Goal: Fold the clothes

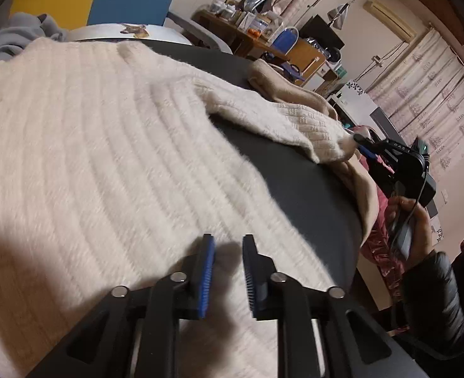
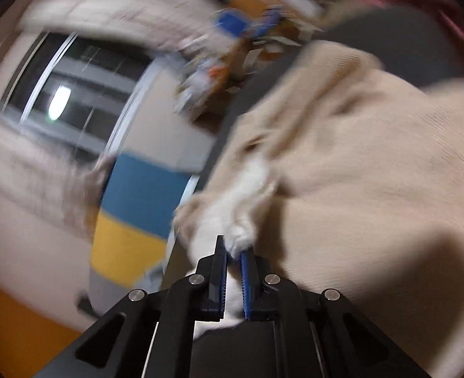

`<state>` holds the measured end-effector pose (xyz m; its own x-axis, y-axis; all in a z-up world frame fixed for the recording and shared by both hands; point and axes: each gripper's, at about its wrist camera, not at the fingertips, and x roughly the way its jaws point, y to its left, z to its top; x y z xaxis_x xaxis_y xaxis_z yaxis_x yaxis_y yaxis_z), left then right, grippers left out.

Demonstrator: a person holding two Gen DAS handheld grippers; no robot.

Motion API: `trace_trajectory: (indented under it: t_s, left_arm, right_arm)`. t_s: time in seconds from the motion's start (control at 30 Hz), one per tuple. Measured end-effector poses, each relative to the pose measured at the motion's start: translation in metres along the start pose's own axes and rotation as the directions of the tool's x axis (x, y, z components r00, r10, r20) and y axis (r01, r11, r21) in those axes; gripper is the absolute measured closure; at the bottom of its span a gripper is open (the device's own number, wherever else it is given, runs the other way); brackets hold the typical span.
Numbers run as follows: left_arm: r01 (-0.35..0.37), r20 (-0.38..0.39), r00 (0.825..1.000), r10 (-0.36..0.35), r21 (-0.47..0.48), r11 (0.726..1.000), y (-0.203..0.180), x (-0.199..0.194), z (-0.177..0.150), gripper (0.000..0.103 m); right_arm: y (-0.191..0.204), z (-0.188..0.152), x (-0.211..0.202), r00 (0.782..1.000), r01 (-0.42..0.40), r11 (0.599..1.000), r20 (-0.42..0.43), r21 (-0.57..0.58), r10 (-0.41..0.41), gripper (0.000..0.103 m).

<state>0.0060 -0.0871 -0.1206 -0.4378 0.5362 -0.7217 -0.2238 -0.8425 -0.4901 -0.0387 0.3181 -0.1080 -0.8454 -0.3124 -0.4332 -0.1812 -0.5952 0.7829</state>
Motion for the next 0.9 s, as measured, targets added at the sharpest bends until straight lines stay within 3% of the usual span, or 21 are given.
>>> trace_trajectory:
  t_s: [0.07,0.13,0.23,0.37,0.6,0.77,0.83,0.9]
  left_arm:
    - [0.018,0.011,1.0,-0.019,0.022,1.0,-0.012,-0.002,0.014,0.082]
    - [0.086,0.024,0.996,-0.087,0.035,0.996,-0.027,-0.005,0.036,0.079]
    - [0.172,0.01,0.985,-0.173,0.045,0.984,-0.054,0.002,0.072,0.067]
    - [0.276,-0.067,0.96,-0.273,0.04,0.96,-0.089,0.035,0.116,0.058]
    - [0.323,-0.239,0.92,-0.311,0.012,0.946,-0.131,0.123,0.152,0.048]
    - [0.324,-0.319,0.898,-0.305,0.009,0.946,-0.146,0.162,0.159,0.046]
    - [0.313,-0.334,0.895,-0.295,-0.002,0.95,-0.146,0.17,0.16,0.047]
    - [0.293,-0.344,0.897,-0.279,-0.009,0.956,-0.144,0.176,0.16,0.063]
  right_arm:
    - [0.035,-0.008,0.012,0.998,0.008,0.986,-0.063,-0.169,-0.019,0.095]
    - [0.06,-0.022,0.027,0.992,-0.004,0.956,-0.125,-0.294,-0.035,0.095]
    - [0.081,-0.044,0.051,0.979,-0.009,0.914,-0.19,-0.405,-0.075,0.095]
    - [0.075,-0.058,0.061,0.974,-0.024,0.913,-0.216,-0.407,-0.071,0.095]
    - [0.058,-0.068,0.047,0.975,-0.048,0.9,-0.215,-0.433,-0.052,0.094]
    - [0.065,-0.078,0.045,0.972,-0.073,0.86,-0.23,-0.505,-0.053,0.094]
    - [0.067,-0.082,0.044,0.972,-0.066,0.841,-0.225,-0.537,-0.068,0.091]
    - [0.065,-0.081,0.04,0.974,-0.064,0.843,-0.219,-0.534,-0.064,0.091]
